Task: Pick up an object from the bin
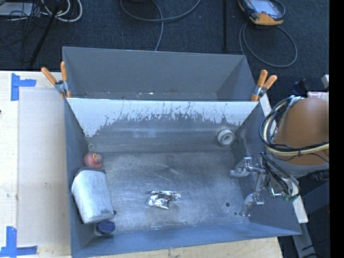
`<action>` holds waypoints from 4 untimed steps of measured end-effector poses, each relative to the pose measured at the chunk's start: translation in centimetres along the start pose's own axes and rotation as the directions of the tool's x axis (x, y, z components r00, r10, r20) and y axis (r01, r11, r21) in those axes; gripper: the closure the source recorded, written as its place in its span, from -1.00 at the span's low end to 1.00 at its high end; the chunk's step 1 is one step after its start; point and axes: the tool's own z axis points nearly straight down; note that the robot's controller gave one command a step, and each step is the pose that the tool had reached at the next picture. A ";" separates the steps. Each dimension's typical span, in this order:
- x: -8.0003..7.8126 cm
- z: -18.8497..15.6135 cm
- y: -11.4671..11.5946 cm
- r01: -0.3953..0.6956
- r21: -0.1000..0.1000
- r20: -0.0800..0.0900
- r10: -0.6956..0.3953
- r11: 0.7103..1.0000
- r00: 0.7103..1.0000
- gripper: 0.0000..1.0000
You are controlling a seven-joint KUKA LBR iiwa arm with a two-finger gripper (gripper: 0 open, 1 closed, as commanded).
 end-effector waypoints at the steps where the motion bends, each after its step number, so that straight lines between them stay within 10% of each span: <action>1: -0.2 -0.4 0.1 0.006 0.001 0.008 -0.006 1.000 1.000 1.00; 2: -9.4 0.2 4.9 0.297 0.004 0.012 -0.297 0.955 0.955 1.00; 4: -9.3 3.2 9.7 0.403 0.003 0.007 -0.403 0.915 0.915 1.00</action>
Offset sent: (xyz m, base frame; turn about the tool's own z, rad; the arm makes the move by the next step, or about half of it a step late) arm 0.0000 0.0000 0.0000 0.0000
